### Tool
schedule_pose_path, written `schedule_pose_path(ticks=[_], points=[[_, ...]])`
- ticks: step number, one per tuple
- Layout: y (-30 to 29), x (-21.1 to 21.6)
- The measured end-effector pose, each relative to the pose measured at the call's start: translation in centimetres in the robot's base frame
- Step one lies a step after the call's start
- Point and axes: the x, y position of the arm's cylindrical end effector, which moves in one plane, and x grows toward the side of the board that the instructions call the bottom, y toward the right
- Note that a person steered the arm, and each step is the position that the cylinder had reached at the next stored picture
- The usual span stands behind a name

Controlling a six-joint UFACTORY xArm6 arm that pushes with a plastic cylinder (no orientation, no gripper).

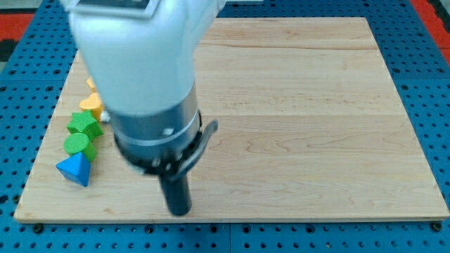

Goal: Place red circle to the bottom right of the red star

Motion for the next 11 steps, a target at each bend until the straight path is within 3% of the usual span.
schedule_pose_path(ticks=[1,3,5,8,11], points=[[-0.9,0.0],[-14.3,-1.1],[-23.1,-6.4],[-23.2,-9.6],[-23.1,-25.1]])
